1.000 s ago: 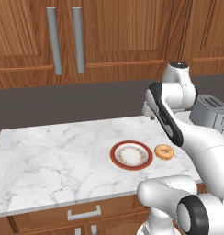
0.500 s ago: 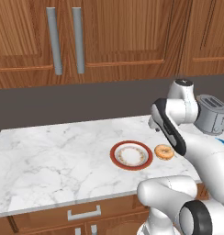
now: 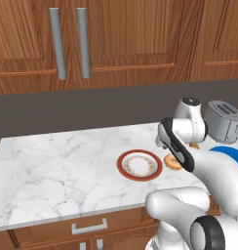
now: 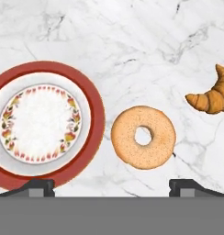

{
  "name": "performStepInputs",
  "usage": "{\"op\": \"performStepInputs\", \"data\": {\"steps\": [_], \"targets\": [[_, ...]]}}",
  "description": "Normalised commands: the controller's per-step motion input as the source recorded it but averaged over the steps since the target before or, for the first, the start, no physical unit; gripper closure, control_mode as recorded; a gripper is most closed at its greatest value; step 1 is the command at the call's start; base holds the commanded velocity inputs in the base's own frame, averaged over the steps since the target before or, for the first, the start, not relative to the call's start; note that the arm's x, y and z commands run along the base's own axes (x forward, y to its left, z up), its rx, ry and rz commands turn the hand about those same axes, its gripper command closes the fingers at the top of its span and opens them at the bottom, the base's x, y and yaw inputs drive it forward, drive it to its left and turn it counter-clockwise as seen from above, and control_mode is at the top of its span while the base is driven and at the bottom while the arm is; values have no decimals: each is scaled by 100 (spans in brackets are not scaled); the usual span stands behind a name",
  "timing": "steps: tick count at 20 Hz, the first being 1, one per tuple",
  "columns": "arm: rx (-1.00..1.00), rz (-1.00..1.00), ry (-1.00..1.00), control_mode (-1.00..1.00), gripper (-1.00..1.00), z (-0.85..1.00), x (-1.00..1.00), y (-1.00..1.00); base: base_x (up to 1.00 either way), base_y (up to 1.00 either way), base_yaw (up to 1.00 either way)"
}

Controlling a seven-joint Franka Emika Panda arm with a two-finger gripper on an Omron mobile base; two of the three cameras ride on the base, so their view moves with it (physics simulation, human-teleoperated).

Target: Place the pastries on the plates.

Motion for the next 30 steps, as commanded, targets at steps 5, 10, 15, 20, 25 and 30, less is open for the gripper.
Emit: {"op": "performStepInputs", "data": {"steps": [5, 10, 15, 20, 25, 30], "targets": [[0, 0, 4, -100, -100, -29, 18, 0, 0, 0, 0], [0, 0, 6, -100, -100, -32, 25, -3, 0, 0, 0], [0, 0, 6, -100, -100, -36, 24, -7, 0, 0, 0], [0, 0, 3, -100, -100, -35, 16, -7, 0, 0, 0], [0, 0, 0, -100, -100, -31, 1, 0, 0, 0, 0], [0, 0, 0, -100, -100, -28, 0, 0, 0, 0, 0]]}}
